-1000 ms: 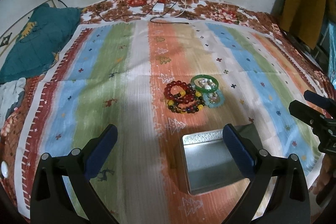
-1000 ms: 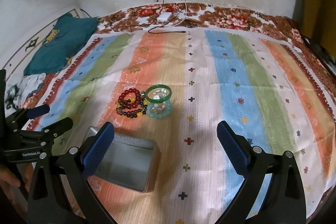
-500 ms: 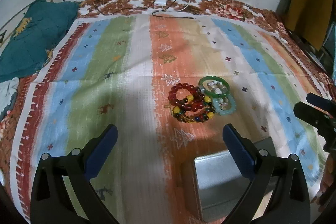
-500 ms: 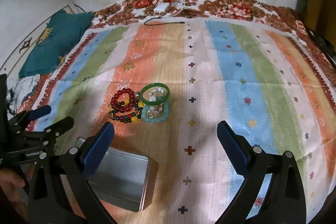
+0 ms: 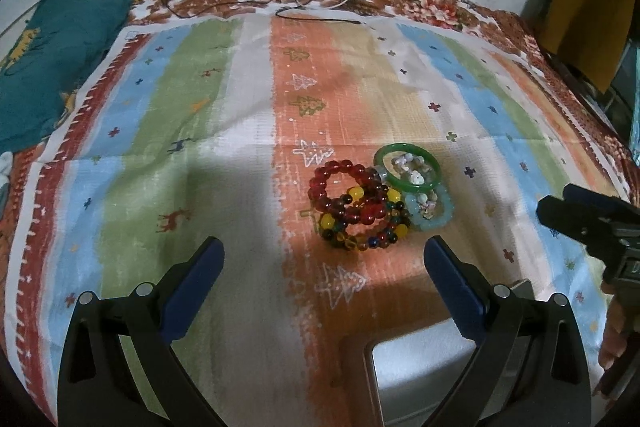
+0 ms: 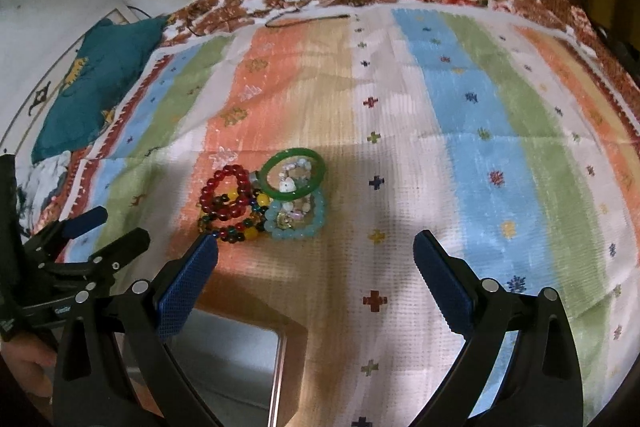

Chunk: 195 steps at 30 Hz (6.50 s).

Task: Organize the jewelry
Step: 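Move both tools toward the pile of bracelets beyond the tin, then grasp the red bead bracelet with left tool while right tool grasps green jade bangle, then lift the red bracelet with left tool while right tool lifts the green bangle, then lower both bracelets into the silver tin and open both tools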

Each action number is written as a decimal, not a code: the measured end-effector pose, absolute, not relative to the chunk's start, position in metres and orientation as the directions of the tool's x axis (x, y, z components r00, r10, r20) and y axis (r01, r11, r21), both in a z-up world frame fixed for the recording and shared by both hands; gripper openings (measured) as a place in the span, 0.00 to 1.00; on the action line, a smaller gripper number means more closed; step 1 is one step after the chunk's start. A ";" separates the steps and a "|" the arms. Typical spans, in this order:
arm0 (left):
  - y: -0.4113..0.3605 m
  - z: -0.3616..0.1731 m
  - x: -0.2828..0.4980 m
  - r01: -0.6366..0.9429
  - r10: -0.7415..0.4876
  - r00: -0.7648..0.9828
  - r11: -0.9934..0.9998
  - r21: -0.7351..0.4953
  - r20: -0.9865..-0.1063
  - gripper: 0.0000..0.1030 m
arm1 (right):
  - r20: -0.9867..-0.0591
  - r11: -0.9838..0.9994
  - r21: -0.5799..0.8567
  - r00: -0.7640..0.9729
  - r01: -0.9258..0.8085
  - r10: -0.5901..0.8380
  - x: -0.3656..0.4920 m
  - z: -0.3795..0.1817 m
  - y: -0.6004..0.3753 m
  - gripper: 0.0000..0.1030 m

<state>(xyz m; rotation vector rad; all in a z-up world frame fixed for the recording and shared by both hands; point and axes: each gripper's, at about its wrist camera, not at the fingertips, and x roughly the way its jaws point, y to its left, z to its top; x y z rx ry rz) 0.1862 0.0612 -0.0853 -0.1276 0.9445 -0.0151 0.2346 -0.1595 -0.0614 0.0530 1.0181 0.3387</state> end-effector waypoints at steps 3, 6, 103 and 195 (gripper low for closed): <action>0.065 -0.088 0.193 -0.048 -0.078 0.584 0.990 -0.130 -0.808 0.94 | -0.833 0.946 0.216 0.461 -0.241 0.307 0.242 -0.067 -0.159 0.96; 0.069 -0.090 0.198 -0.061 -0.079 0.579 0.988 -0.140 -0.811 0.94 | -0.835 0.947 0.217 0.456 -0.237 0.306 0.246 -0.071 -0.157 0.96; 0.096 -0.137 0.265 -0.106 -0.097 0.438 0.982 -0.159 -0.894 0.13 | -0.920 0.955 0.213 0.287 -0.208 0.268 0.317 -0.127 -0.142 0.17; 0.038 -0.012 0.101 0.030 -0.248 0.619 0.956 -0.293 -0.745 0.13 | -0.807 0.892 0.133 0.475 -0.432 0.351 0.145 -0.017 -0.146 0.09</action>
